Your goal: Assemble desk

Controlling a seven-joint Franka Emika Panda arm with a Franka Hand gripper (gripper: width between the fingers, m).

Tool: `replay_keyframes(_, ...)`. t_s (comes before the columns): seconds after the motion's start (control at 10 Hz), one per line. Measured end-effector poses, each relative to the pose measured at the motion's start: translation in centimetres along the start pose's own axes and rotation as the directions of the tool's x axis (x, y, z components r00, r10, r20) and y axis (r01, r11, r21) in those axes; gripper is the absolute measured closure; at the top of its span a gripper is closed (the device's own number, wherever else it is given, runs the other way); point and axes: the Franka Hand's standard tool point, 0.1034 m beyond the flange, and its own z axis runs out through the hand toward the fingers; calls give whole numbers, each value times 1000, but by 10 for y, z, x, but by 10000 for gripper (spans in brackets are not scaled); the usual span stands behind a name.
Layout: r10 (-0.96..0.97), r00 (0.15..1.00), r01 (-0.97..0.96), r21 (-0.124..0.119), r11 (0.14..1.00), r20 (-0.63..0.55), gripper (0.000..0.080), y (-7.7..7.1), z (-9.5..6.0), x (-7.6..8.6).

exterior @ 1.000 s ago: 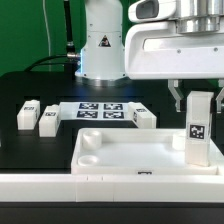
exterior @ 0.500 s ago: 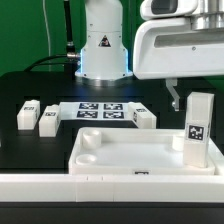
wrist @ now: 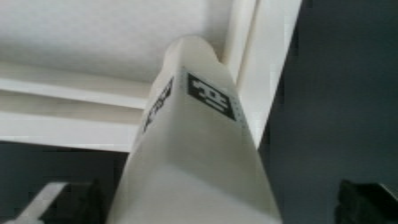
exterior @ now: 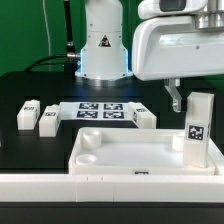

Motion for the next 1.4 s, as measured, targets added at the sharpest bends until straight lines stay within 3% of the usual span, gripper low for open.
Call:
replay_keyframes(0.6, -354, 935, 354, -3, 935, 5, 150, 0, 1, -2)
replay_keyframes(0.9, -558, 829, 559, -9, 829, 13, 150, 6, 2, -4)
replay_keyframes(1.2, -586, 810, 586, -10, 810, 15, 153, 10, 2, -4)
replay_keyframes(1.3, -586, 810, 586, -9, 810, 15, 336, 10, 2, -4)
replay_keyframes(1.4, -586, 811, 586, -9, 811, 15, 336, 10, 2, -4)
